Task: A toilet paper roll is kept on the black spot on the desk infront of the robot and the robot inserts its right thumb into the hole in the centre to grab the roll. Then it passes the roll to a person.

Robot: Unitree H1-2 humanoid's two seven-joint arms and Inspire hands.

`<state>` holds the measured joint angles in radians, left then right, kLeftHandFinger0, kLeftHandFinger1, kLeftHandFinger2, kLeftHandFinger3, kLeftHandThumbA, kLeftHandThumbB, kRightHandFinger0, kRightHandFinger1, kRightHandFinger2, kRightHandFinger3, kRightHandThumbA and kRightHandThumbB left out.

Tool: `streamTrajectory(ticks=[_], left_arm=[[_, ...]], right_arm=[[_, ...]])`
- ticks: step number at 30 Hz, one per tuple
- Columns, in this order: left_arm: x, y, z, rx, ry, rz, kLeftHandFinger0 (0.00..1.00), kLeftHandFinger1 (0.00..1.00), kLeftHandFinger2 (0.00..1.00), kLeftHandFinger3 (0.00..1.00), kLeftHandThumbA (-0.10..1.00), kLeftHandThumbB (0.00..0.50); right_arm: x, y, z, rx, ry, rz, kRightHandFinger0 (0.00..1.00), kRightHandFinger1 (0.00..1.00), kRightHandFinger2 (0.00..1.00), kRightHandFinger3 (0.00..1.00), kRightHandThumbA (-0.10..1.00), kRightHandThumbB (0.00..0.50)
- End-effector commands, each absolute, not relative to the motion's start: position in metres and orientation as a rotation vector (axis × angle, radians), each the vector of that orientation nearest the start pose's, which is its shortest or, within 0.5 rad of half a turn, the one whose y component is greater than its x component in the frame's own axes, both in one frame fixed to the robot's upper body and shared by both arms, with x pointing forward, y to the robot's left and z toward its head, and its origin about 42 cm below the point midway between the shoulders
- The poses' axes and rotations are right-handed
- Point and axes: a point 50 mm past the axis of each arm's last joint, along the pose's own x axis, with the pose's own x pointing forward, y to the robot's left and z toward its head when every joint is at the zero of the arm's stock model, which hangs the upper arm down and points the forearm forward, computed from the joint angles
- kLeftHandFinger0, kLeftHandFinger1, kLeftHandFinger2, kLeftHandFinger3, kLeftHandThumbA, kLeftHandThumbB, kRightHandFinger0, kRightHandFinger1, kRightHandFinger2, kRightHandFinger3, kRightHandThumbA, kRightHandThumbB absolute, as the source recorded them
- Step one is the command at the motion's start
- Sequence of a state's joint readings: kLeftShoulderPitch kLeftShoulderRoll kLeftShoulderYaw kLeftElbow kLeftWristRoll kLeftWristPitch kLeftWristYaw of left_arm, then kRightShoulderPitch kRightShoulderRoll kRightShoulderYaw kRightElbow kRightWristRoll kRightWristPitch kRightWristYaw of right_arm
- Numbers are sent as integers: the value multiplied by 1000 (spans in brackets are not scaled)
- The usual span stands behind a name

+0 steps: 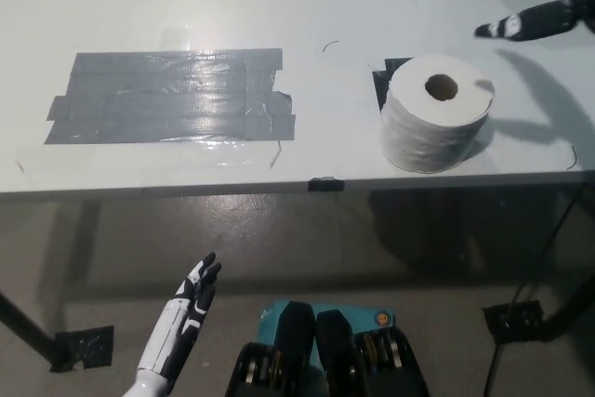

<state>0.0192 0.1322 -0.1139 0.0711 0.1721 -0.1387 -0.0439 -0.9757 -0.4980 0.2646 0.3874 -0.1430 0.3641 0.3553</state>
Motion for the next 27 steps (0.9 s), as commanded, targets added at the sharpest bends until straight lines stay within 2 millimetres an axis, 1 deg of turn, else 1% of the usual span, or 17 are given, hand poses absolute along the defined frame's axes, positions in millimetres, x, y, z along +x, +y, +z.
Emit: streamTrajectory(ticks=[1,2,3,4,7,8,9,12,13,15,17,18,21,22,23,25,27], left_arm=[[285,221,98,313,-135,-201,1000,1000,1000,1000,1000,124],[285,221,98,317,-135,-201,1000,1000,1000,1000,1000,124],[284,221,99,323,-138,-202,1000,1000,1000,1000,1000,114],[284,221,99,324,-139,-202,1000,1000,1000,1000,1000,113],[284,221,99,320,-138,-199,1000,1000,1000,1000,1000,114],[285,221,100,315,-133,-193,1000,1000,1000,1000,1000,125],[286,221,100,316,-135,-195,1000,1000,1000,1000,1000,125],[287,220,100,325,-140,-196,1000,1000,1000,1000,1000,131],[287,220,100,325,-141,-195,1000,1000,1000,1000,1000,131],[288,220,101,328,-143,-196,1000,1000,1000,1000,1000,128],[288,220,101,325,-142,-196,1000,1000,1000,1000,1000,132],[288,221,101,330,-144,-197,1000,1000,1000,1000,1000,131],[288,221,101,328,-140,-199,1000,1000,1000,1000,1000,126],[288,221,101,327,-141,-198,1000,1000,1000,1000,1000,126],[288,221,101,326,-141,-197,1000,1000,1000,1000,1000,126],[288,221,101,321,-140,-198,1000,1000,1000,1000,1000,120],[288,221,102,325,-139,-201,1000,1000,1000,1000,1000,122]], right_arm=[[565,-245,441,-973,194,552,1000,1000,1000,1000,1000,451],[568,-242,439,-980,217,553,1000,1000,1000,1000,1000,472],[575,-233,433,-997,284,572,1000,1000,1000,1000,1000,469],[577,-230,432,-1003,299,577,1000,1000,1000,1000,1000,469],[583,-216,422,-1019,345,635,1000,1000,1000,1000,1000,420],[585,-210,420,-1019,360,637,1000,1000,1000,1000,996,432],[586,-207,418,-1013,369,639,1000,1000,1000,1000,979,448],[588,-203,413,-1009,391,650,1000,1000,1000,1000,979,454],[588,-201,411,-1021,395,656,1000,1000,1000,1000,999,450],[590,-196,407,-1039,410,658,1000,1000,1000,1000,1000,450],[590,-192,403,-1064,419,659,1000,1000,1000,1000,1000,475],[591,-190,401,-1067,410,670,1000,1000,1000,1000,1000,473],[592,-189,394,-1068,396,675,1000,1000,1000,1000,1000,495],[592,-189,392,-1070,387,681,1000,1000,1000,1000,1000,481],[592,-189,391,-1067,382,682,1000,1000,1000,1000,1000,477],[593,-190,391,-1054,367,681,1000,1000,1000,1000,1000,447],[594,-190,392,-1045,367,657,1000,1000,1000,1000,1000,451]])
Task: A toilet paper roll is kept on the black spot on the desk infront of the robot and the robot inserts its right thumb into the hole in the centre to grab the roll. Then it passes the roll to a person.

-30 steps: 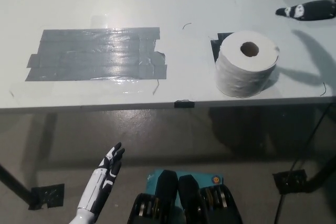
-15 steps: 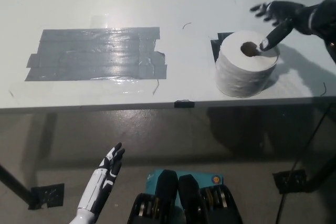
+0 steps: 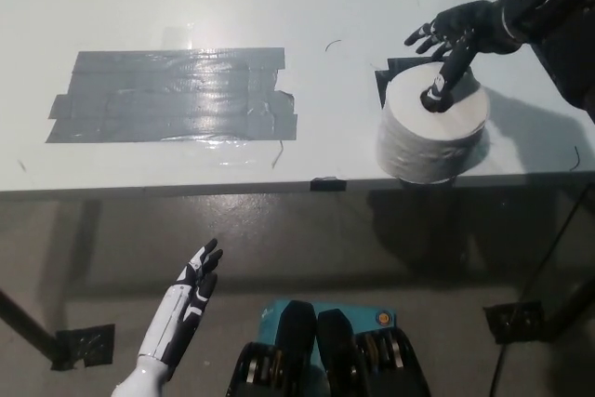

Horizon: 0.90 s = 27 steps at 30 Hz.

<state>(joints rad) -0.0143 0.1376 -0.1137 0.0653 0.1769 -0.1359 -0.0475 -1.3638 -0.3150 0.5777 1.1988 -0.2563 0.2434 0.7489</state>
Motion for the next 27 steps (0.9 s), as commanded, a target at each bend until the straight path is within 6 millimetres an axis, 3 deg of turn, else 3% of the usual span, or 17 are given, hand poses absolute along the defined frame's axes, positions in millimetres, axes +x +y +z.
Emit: streamTrajectory(ticks=[1,3,5,9,11,12,15,27], left_arm=[[291,219,103,324,-145,-204,1000,1000,1000,1000,1000,121],[291,219,104,328,-144,-203,1000,1000,1000,1000,1000,115],[291,219,104,325,-144,-205,1000,1000,1000,1000,1000,111],[293,218,104,315,-150,-210,1000,1000,1000,1000,1000,108],[292,219,103,319,-146,-213,1000,1000,1000,1000,1000,109],[292,219,103,322,-145,-213,1000,1000,1000,1000,1000,108],[292,220,102,321,-143,-212,1000,1000,1000,1000,1000,117],[294,218,104,312,-153,-216,1000,1000,1000,1000,1000,102]], right_arm=[[594,-193,395,-1044,364,649,1000,1000,1000,1000,1000,452],[594,-194,396,-1030,353,645,1000,1000,1000,1000,1000,414],[594,-196,396,-1029,343,652,1000,1000,1000,1000,1000,409],[594,-200,394,-1089,384,661,1000,1000,1000,1000,1000,455],[594,-201,391,-1103,385,652,1000,1000,1000,1000,1000,453],[594,-201,389,-1120,390,647,1000,1000,1000,1000,1000,419],[594,-202,385,-1156,413,631,1000,1000,1000,1000,1000,455],[593,-202,363,-1204,428,641,1000,1000,1000,1000,1000,405]])
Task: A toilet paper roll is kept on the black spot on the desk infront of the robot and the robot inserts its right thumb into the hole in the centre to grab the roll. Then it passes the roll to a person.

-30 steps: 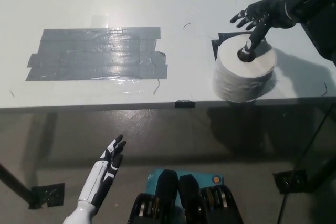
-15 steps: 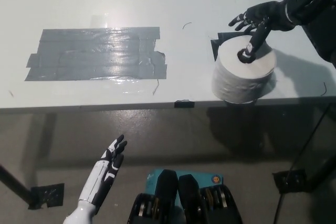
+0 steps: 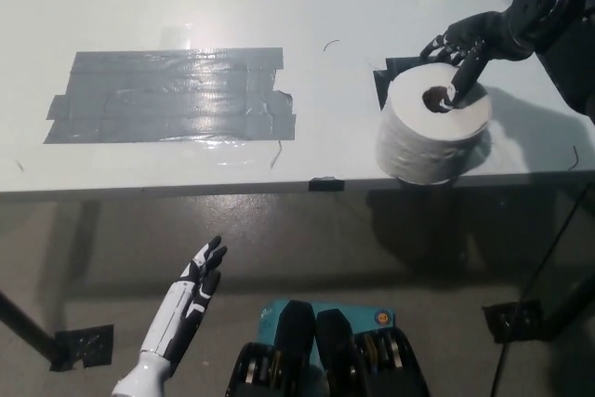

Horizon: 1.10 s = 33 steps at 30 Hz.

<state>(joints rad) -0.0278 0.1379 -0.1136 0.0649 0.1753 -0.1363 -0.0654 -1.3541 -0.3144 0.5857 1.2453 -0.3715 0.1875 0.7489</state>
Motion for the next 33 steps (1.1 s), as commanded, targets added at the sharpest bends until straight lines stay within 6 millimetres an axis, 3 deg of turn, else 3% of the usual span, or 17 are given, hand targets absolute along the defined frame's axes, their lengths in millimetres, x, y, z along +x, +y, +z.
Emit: streamTrajectory(ticks=[1,11,17,20,22,23,24,25,26,27,28,29,30,32,33], left_arm=[[294,218,104,312,-155,-217,1000,1000,1000,1000,1000,100],[297,216,106,312,-153,-220,1000,1000,1000,1000,1000,119],[299,215,109,323,-165,-220,1000,1000,1000,1000,1000,120],[299,215,110,323,-163,-219,1000,1000,1000,1000,1000,132],[300,214,111,322,-162,-216,1000,1000,1000,1000,1000,125],[299,213,111,322,-162,-216,1000,1000,1000,1000,1000,125],[299,213,111,319,-160,-217,1000,1000,1000,1000,1000,130],[300,213,111,317,-159,-219,1000,1000,1000,1000,1000,130],[300,213,112,319,-161,-221,1000,1000,1000,1000,1000,130],[300,214,113,323,-161,-221,1000,1000,1000,1000,1000,131],[300,214,113,324,-162,-220,1000,1000,1000,1000,1000,131],[300,214,113,322,-161,-220,1000,1000,1000,1000,1000,131],[300,214,113,323,-163,-220,1000,1000,1000,1000,1000,129],[302,215,115,322,-167,-219,1000,1000,1000,1000,1000,132],[303,215,115,323,-169,-219,1000,1000,1000,1000,1000,131]], right_arm=[[594,-200,361,-1206,425,633,1000,1000,1000,1000,1000,404],[594,-180,352,-1164,353,637,1000,1000,1000,1000,1000,333],[594,-169,351,-1213,325,611,1000,1000,1000,1000,1000,318],[594,-164,347,-1264,325,581,1000,1000,1000,1000,1000,342],[595,-164,342,-1277,318,549,1000,1000,1000,1000,824,337],[594,-164,338,-1253,328,534,1000,1000,1000,1000,662,315],[594,-165,334,-1248,333,525,1000,1000,1000,1000,328,271],[593,-167,324,-1249,339,509,854,857,925,1000,76,229],[593,-168,322,-1247,341,503,705,752,849,977,-57,255],[592,-171,313,-1280,339,501,308,433,582,854,-98,257],[591,-172,310,-1292,335,506,221,380,523,788,-100,258],[590,-174,303,-1319,341,500,109,292,460,909,-100,236],[588,-179,295,-1346,344,505,6,240,415,889,-100,208],[586,-187,285,-1348,356,496,19,303,445,868,-100,186],[585,-191,280,-1342,367,485,75,331,451,824,-100,190]])
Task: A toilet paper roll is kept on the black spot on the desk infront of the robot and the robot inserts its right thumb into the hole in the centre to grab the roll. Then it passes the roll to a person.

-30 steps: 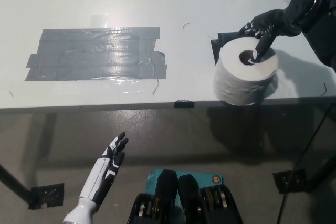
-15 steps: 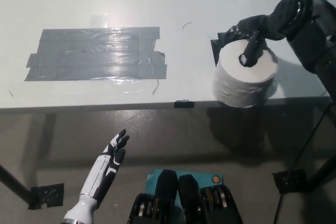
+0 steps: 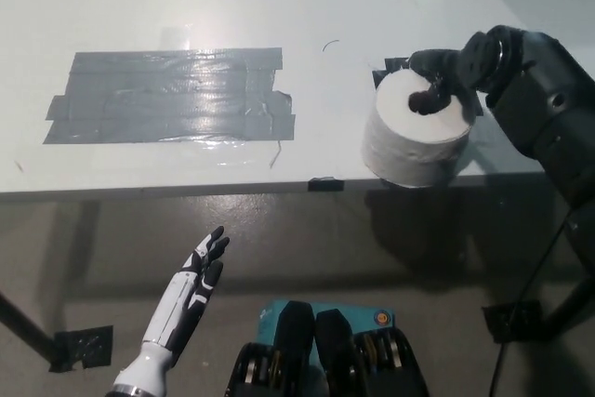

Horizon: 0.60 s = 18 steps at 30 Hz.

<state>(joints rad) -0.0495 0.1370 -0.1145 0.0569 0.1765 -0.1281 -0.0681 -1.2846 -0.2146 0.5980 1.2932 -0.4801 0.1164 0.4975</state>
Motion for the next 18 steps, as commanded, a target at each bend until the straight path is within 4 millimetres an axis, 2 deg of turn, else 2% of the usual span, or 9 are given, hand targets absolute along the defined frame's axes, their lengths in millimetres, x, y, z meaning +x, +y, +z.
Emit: streamTrajectory(ticks=[1,3,4,6,9,11,13,15,18], left_arm=[[304,216,115,327,-170,-221,1000,1000,1000,1000,1000,124],[305,216,116,328,-172,-222,1000,1000,1000,1000,1000,121],[305,216,116,333,-170,-221,1000,1000,1000,1000,1000,123],[306,217,116,332,-172,-221,1000,1000,1000,1000,1000,115],[306,218,116,332,-174,-220,1000,1000,1000,1000,1000,113],[308,218,115,334,-174,-219,1000,1000,1000,1000,1000,115],[309,218,114,336,-174,-216,1000,1000,1000,1000,1000,111],[310,218,114,331,-171,-214,1000,1000,1000,1000,1000,113],[311,216,116,322,-175,-213,1000,1000,1000,1000,1000,109]], right_arm=[[584,-197,274,-1348,376,481,138,357,445,709,-100,178],[583,-204,267,-1345,380,472,215,400,472,787,-100,164],[582,-209,265,-1329,378,466,66,329,372,601,-100,160],[581,-216,262,-1302,365,453,88,558,580,451,-100,141],[580,-228,258,-1195,339,426,125,724,881,415,-100,102],[579,-236,259,-1085,323,402,232,792,1000,505,-100,110],[577,-248,256,-897,320,377,112,529,875,634,-100,189],[575,-257,253,-661,317,358,192,608,965,887,-100,205],[569,-267,242,-105,348,324,191,660,1000,1000,-100,200]])
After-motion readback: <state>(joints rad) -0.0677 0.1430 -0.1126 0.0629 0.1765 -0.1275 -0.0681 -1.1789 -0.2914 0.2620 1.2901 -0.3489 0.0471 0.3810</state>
